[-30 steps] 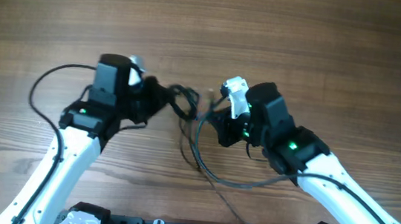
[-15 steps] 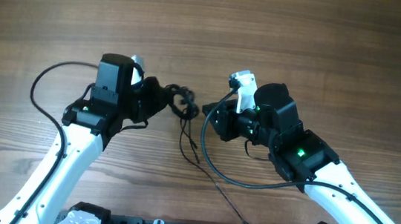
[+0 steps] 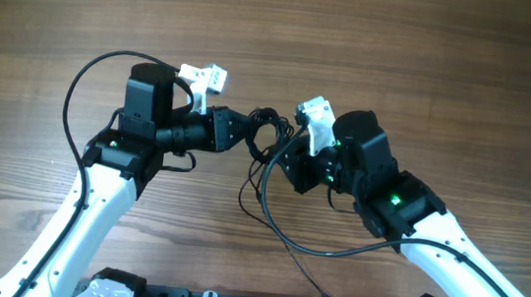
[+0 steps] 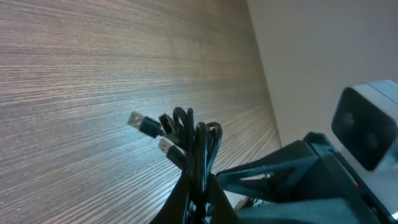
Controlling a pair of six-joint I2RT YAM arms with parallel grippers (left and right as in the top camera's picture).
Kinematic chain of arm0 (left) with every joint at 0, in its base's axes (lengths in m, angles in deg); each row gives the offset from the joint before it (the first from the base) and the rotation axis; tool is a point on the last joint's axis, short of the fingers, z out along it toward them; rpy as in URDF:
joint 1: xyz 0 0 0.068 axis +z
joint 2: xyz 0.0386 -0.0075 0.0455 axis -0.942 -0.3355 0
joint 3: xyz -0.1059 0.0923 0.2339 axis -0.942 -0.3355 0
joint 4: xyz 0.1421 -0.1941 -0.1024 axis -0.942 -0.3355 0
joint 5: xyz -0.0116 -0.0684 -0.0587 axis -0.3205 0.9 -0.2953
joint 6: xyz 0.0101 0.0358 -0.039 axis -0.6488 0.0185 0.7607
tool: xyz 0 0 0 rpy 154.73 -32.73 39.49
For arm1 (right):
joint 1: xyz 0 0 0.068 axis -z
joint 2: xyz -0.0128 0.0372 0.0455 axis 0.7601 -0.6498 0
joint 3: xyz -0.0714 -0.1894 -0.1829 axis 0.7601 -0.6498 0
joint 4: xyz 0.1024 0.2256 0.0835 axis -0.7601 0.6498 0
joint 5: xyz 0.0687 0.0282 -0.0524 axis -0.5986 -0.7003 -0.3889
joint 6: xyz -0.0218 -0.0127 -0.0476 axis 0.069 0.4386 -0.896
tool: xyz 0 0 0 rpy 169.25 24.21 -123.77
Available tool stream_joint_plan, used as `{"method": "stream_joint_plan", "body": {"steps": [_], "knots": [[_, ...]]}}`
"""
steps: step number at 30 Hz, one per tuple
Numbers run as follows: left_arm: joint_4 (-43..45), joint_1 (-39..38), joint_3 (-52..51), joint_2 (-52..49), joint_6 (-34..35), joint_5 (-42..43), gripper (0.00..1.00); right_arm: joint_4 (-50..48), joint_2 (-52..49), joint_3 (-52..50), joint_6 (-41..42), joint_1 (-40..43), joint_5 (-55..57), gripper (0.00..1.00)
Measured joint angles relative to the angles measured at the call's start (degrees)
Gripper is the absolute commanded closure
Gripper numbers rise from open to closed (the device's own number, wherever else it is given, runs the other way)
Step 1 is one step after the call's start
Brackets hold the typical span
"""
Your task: Untangle cables
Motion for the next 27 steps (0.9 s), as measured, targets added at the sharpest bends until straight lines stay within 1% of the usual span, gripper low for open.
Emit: {"method": "stream_joint_plan", "body": {"steps": [3, 8, 10, 11, 12, 20, 21, 22, 23, 27], "knots": [[-0.02, 0.02, 0.00, 0.00, 0.07, -0.02, 0.96, -0.17, -1.49, 0.00, -0.74, 0.00, 0.76, 0.77], [-0.96, -0.11, 0.00, 0.00, 0.70, -0.09, 0.96, -2.10, -4.35, 0.00, -0.76, 0.00, 1.53, 0.75], [-1.09, -0.37, 0.00, 0.00, 0.87, -0.11, 0.96, -3.21, -4.70, 0.00, -0.74, 0.00, 1.86, 0.82], [-1.07, -0.50, 0.00, 0.00, 0.90, -0.13, 0.96, -3.74, -4.74, -0.02, -0.46, 0.00, 2.32, 0.91], [-1.05, -0.55, 0.00, 0.00, 0.90, -0.13, 0.96, -4.20, -4.74, -0.07, -0.39, 0.00, 2.73, 0.96], [-0.63, -0.85, 0.00, -0.02, 0.94, -0.09, 0.96, -4.20, -4.74, -0.15, 0.87, 0.11, 3.89, 0.96], [-0.42, -0.96, -0.02, -0.02, 0.96, -0.09, 0.96, -3.89, -4.74, -0.15, 0.92, 0.11, 3.87, 0.86], [-0.07, -1.09, -0.02, -0.07, 1.09, -0.07, 0.96, -3.61, -4.74, -0.15, 1.03, 0.11, 3.69, 0.74], [0.31, -1.20, -0.04, -0.11, 1.11, -0.07, 0.96, -3.48, -4.74, -0.15, 1.31, 0.11, 3.43, 0.68], [1.31, -1.38, -0.04, -0.22, 1.73, -0.07, 0.96, -3.78, -4.74, -0.15, 1.33, 0.11, 0.79, 0.68]]}}
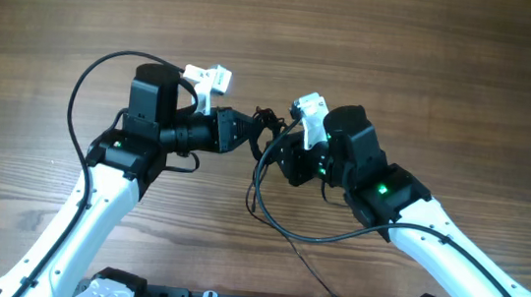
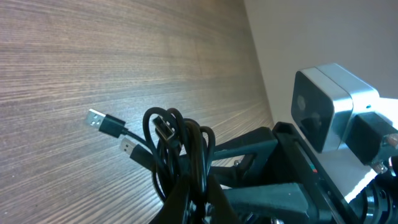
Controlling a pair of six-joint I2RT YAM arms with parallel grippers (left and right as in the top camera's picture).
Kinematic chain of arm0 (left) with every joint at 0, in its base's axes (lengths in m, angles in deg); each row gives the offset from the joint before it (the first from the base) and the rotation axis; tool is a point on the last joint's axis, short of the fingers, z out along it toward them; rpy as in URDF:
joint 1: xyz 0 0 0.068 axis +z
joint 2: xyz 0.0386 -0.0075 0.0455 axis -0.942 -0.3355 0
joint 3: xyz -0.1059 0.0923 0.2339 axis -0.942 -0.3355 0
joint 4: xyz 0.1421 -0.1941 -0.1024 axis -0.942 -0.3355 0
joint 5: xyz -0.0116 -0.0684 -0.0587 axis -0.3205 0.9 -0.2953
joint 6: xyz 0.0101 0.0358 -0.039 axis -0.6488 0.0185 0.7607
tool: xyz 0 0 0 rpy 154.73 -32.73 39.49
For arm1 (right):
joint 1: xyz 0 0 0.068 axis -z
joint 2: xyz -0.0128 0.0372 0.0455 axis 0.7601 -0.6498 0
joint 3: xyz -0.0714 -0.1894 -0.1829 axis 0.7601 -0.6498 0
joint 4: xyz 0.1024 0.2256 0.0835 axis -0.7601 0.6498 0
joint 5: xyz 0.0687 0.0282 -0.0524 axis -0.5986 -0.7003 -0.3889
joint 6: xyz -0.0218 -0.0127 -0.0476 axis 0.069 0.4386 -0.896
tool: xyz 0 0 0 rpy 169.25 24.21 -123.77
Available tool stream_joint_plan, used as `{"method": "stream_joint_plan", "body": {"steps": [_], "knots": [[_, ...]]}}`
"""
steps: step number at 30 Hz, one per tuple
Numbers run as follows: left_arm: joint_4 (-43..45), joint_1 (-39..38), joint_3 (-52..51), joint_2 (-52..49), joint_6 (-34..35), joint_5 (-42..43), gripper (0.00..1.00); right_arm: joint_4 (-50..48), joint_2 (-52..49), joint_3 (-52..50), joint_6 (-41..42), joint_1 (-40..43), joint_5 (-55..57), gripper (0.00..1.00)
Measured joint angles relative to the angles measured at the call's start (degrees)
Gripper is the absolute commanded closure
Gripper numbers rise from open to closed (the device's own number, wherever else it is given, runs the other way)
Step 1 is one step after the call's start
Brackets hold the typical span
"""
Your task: Untangle cables
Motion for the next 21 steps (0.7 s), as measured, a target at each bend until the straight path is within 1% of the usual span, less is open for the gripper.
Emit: {"method": "stream_joint_plan", "body": {"steps": [2, 4, 6, 12, 16, 18, 21], "knots": [[0.07, 0.00, 0.00, 0.00, 0.11, 0.00, 0.96, -0.26, 0.00, 0.00, 1.05, 0.07, -0.42, 0.70], [0.28, 0.02, 0.00, 0.00, 0.70, 0.00, 0.96, -0.70, 0.00, -0.02, 2.64, 0.11, -0.59, 0.75], [0.37, 0.02, 0.00, 0.00, 1.11, 0.00, 0.96, -0.90, 0.00, -0.02, 4.07, 0.11, -0.55, 0.76], [0.33, 0.02, 0.00, -0.11, 1.55, 0.00, 0.96, -2.19, -2.32, 0.00, 7.28, 0.22, -0.57, 0.75], [0.00, 0.00, -0.02, -0.22, 1.55, 0.52, 0.96, -2.71, -4.37, 0.00, 7.93, 0.22, -0.55, 0.70], [-0.04, 0.00, -0.07, -0.28, 1.55, 0.83, 0.96, -2.82, -4.61, 0.00, 8.37, 0.22, -0.35, 0.70], [0.02, 0.00, -0.07, -0.28, 1.57, 1.03, 0.96, -3.21, -4.61, 0.00, 8.74, 0.22, 0.20, 0.87]]}}
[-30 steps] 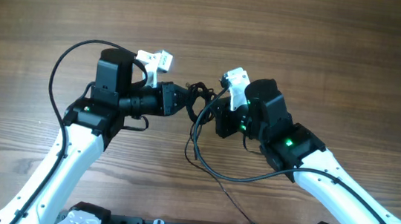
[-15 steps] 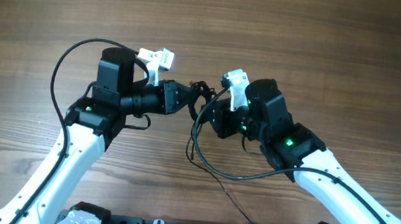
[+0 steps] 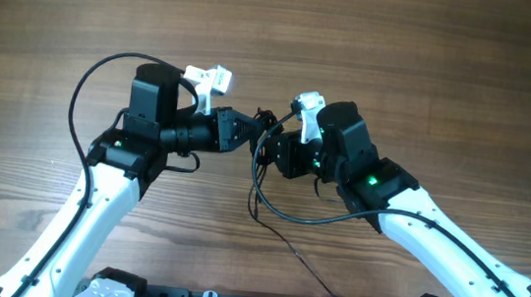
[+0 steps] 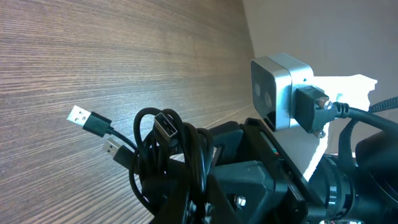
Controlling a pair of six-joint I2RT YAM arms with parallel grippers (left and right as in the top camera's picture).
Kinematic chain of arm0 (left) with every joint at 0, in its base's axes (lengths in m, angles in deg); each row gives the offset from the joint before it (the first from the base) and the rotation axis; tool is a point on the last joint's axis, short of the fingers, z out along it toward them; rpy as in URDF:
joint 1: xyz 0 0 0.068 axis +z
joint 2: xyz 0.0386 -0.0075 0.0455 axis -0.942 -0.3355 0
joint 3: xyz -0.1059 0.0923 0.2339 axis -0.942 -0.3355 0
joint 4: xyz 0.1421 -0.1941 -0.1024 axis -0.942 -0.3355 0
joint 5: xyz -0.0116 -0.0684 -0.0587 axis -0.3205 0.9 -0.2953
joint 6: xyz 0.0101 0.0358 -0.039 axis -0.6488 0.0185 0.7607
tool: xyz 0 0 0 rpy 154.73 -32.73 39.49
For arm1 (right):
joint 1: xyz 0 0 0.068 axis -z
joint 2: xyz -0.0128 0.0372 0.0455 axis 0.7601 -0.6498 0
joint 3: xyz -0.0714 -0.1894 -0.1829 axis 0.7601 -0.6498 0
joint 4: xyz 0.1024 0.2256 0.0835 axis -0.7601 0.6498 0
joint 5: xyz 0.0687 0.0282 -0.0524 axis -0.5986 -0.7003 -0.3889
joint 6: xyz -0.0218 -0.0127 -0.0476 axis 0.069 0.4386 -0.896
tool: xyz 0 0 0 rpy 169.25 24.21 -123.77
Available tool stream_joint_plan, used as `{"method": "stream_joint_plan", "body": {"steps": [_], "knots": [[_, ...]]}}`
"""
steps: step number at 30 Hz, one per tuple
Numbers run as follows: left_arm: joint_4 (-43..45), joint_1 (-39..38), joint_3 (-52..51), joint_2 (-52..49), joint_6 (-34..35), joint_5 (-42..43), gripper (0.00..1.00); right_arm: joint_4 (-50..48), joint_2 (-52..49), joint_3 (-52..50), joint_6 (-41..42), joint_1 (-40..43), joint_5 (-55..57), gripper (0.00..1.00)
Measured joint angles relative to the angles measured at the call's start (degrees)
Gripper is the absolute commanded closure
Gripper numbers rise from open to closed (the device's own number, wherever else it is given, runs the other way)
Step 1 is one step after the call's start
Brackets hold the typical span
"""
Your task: Untangle cables
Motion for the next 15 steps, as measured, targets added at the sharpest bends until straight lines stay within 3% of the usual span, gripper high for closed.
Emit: {"method": "stream_joint_plan", "body": {"steps": [2, 9, 15], "knots": [[0.04, 0.00, 0.00, 0.00, 0.02, 0.11, 0.96, -0.35, 0.00, 0.02, 0.87, 0.00, 0.15, 0.96], [-0.11, -0.33, 0.00, 0.00, 2.60, -1.57, 0.96, 0.46, 0.02, 0.09, 1.60, 0.13, 0.42, 0.96], [-4.79, -0.28, -0.09, 0.02, 15.23, -11.06, 0.96, 5.79, 2.21, 0.24, 1.55, 0.11, -0.48, 0.96]]}}
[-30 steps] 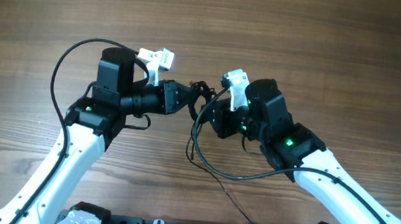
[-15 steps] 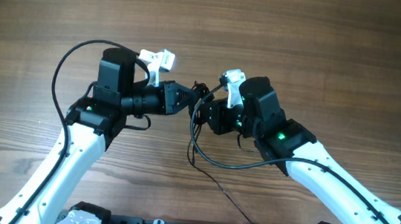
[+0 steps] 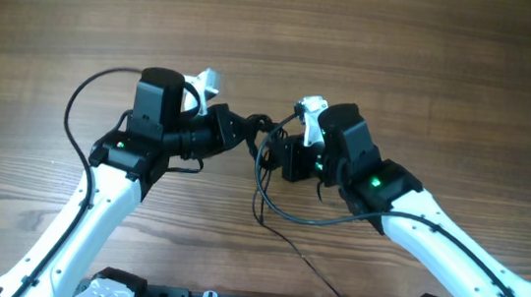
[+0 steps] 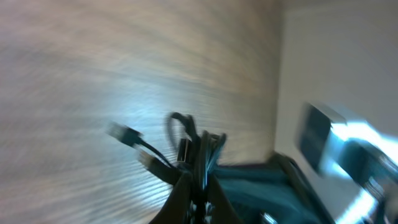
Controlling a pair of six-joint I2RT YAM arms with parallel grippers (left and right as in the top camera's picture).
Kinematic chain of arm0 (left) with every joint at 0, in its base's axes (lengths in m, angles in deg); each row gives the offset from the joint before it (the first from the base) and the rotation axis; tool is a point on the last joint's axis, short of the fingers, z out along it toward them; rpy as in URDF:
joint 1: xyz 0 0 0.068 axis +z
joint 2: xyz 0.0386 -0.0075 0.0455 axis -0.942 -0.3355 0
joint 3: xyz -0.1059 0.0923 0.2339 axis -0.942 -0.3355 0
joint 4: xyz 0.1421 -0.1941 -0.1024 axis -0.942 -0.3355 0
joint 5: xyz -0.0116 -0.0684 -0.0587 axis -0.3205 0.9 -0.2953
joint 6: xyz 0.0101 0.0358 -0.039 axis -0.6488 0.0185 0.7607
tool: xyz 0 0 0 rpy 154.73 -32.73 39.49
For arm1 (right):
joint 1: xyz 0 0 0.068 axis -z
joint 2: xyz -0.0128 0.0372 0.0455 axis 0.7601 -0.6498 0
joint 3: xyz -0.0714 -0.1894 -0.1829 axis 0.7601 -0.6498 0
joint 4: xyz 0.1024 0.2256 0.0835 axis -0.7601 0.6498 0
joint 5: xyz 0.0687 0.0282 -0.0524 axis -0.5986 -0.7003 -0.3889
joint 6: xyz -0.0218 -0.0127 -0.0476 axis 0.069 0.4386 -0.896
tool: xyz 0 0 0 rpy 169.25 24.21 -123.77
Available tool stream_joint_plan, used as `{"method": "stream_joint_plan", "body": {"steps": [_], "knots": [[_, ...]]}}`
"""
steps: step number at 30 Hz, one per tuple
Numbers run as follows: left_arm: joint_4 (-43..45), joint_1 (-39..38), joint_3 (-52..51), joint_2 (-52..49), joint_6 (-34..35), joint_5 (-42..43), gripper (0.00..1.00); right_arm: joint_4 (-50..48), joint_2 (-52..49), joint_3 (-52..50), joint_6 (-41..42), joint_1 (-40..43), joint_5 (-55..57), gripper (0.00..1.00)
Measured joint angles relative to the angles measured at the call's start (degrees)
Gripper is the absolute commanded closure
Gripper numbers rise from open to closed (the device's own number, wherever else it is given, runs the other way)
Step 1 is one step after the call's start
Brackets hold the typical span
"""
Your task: Untangle cables
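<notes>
A tangled bundle of black cables [image 3: 265,135] hangs between the two arms above the wooden table [image 3: 405,45]. My left gripper [image 3: 251,127] is shut on it from the left. In the blurred left wrist view the left gripper [image 4: 199,190] pinches the loops of the bundle [image 4: 200,146], and two USB plugs [image 4: 124,133] stick out to the left. My right gripper [image 3: 279,154] sits right against the bundle's right side; its jaws are hidden. A loose black cable [image 3: 283,215] droops from the bundle in a loop toward the near edge.
The right arm's dark body [image 4: 273,183] and its white wrist camera [image 4: 333,149] fill the lower right of the left wrist view. The left arm's own black lead [image 3: 73,118] arcs out to the left. A black rail runs along the near edge.
My left wrist has turned, its camera mount now tilted, and the left wrist view is blurred. The bundle stays in the left gripper. The right gripper remains against the bundle.
My left gripper held the cable bundle throughout. The right gripper first stood a little to the right of the bundle, then was closer, then right against it. Now both grippers are at the bundle and the left wrist has rotated.
</notes>
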Motion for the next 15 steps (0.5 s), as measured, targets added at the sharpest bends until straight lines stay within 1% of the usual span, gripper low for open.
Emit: {"method": "stream_joint_plan", "body": {"steps": [3, 7, 11, 15], "knots": [[-2.38, 0.28, -0.02, 0.07, 5.42, -2.49, 0.96, 1.81, 2.93, 0.00, 0.02, 0.00, -0.68, 0.96], [-4.50, 0.76, 0.28, 0.94, 8.63, -3.58, 0.96, -0.92, 6.49, -0.33, 0.02, 0.00, -2.25, 0.96], [-5.86, 0.74, 1.25, 1.75, 9.27, -4.17, 0.96, -4.07, 7.52, -0.76, 0.50, 0.00, -2.58, 0.96], [-6.75, -1.31, 1.36, 1.70, 7.89, -6.82, 0.96, -4.26, 7.54, -1.07, 3.85, -0.02, -0.15, 0.96]]}}
